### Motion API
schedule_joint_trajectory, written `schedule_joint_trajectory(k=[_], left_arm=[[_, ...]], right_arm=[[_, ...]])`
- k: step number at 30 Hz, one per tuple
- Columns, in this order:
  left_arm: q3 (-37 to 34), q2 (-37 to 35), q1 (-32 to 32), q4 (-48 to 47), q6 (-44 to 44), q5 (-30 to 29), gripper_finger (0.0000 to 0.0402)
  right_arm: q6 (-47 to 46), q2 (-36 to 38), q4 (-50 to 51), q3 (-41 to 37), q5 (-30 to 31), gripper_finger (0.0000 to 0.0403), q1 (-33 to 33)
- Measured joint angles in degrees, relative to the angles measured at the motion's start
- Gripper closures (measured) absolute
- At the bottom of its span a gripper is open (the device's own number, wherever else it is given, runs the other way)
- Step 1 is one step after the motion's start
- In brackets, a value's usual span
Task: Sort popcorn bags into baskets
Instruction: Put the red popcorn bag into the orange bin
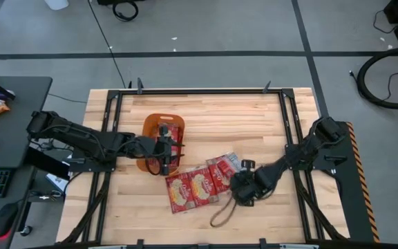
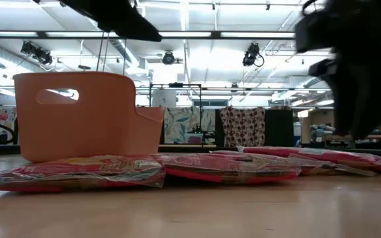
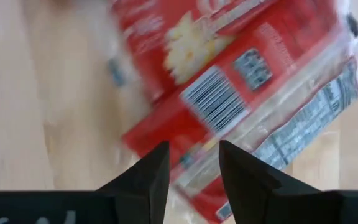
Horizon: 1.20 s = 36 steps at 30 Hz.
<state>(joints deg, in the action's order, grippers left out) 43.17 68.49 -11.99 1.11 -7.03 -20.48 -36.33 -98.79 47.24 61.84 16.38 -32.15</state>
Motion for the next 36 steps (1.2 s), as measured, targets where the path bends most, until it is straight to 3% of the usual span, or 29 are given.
schedule_joint_trajectory(k=[5,12,20,36], left_arm=[[-0.1,0.0,0.1,-0.3,-2.4,0.0,0.0239],[-0.1,0.0,0.9,0.5,-5.2,-0.2,0.0239],[-0.1,0.0,1.5,2.1,-7.8,-0.2,0.0239],[-0.1,0.0,2.9,2.1,-7.5,-0.2,0.0239]], right_arm=[[0.8,0.0,0.1,0.1,7.6,0.0259,-6.7],[0.5,-4.4,0.2,0.1,10.3,0.0259,-12.0],[-3.2,-9.7,1.9,0.2,9.9,0.0242,-12.3],[-4.1,-8.9,2.8,0.4,14.8,0.0167,-11.9]])
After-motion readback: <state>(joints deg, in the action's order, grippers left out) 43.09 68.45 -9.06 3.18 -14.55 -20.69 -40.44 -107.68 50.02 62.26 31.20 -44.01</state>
